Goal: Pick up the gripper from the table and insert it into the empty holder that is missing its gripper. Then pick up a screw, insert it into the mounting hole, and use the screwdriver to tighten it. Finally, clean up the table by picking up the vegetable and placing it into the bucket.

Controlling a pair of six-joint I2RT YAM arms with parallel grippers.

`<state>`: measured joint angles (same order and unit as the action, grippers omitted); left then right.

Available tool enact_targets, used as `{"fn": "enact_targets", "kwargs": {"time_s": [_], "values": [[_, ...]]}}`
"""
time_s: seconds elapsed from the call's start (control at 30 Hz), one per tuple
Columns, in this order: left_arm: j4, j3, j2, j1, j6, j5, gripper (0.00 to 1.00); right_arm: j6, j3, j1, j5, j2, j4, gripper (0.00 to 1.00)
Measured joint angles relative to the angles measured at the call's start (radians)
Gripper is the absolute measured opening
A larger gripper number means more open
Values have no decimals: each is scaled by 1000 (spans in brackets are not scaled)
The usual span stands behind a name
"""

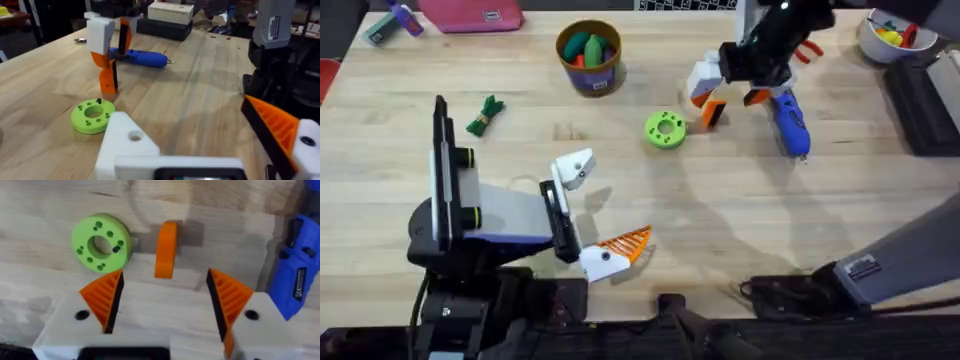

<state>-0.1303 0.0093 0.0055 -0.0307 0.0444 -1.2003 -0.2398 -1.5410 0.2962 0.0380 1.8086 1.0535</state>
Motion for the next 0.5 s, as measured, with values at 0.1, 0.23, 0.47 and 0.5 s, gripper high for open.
{"fn": "enact_targets", "kwargs": {"time_s": [0.1,0.23,0.47,0.5], "values": [[0,0,0,0,0,0,988,0,0,0,-14,31,-15,915],[0,0,0,0,0,0,987,0,0,0,-43,70,-25,889],[0,0,0,0,0,0,988,0,0,3,-70,92,-55,794],[0,0,0,0,0,0,987,-1,0,5,-72,92,-58,777]]}}
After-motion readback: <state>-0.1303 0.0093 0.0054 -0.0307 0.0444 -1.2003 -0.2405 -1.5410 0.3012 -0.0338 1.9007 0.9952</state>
